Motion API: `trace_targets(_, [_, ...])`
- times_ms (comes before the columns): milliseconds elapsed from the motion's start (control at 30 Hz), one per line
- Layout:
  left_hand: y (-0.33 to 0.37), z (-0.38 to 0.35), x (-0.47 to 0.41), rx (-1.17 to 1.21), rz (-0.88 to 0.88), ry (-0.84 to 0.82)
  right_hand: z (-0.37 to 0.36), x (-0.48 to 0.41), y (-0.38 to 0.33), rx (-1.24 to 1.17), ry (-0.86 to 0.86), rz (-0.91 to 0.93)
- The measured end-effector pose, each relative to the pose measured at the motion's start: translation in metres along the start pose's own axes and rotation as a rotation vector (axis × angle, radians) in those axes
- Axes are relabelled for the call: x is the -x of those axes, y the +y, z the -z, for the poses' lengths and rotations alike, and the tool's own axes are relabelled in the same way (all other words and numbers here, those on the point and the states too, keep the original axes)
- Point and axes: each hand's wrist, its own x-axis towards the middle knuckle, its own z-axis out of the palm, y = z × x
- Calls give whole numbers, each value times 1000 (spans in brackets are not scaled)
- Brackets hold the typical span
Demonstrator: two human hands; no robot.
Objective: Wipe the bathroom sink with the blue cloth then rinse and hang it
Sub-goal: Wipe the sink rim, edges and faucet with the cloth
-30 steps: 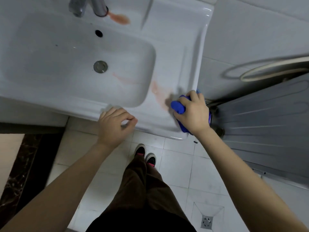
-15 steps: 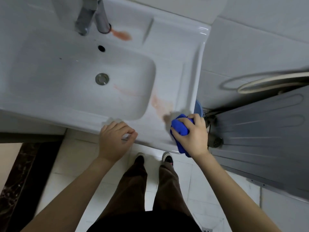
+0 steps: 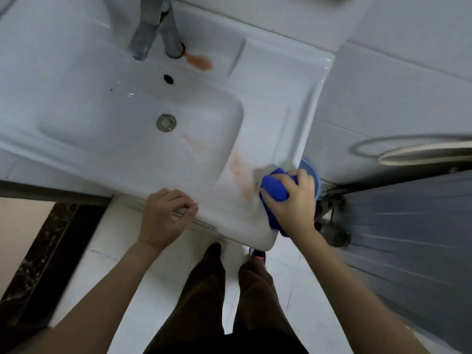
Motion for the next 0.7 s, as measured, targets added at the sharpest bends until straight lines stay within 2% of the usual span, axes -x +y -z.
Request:
trace_targets(67, [3, -1, 2, 18, 7, 18, 5, 25, 1, 19, -75, 107])
trace_targets(133, [3, -2, 2, 20, 13, 30, 8, 10, 7, 8, -109, 143])
trace_targets(300, [3, -8, 0, 8, 58, 86, 4, -127, 33, -31, 1, 4])
trace_targets(400, [2, -13, -3, -14, 98, 114, 5, -201, 48, -42, 19, -8])
trace_targets(467, [3, -14, -4, -28, 117, 117, 6, -220, 54, -50, 31, 9])
trace_targets(567, [7, -13, -6, -40, 128, 112, 7, -194, 52, -65, 0, 17])
trace_targets(700, [14, -11, -9, -53, 107, 133, 10, -95, 38, -24, -82, 165])
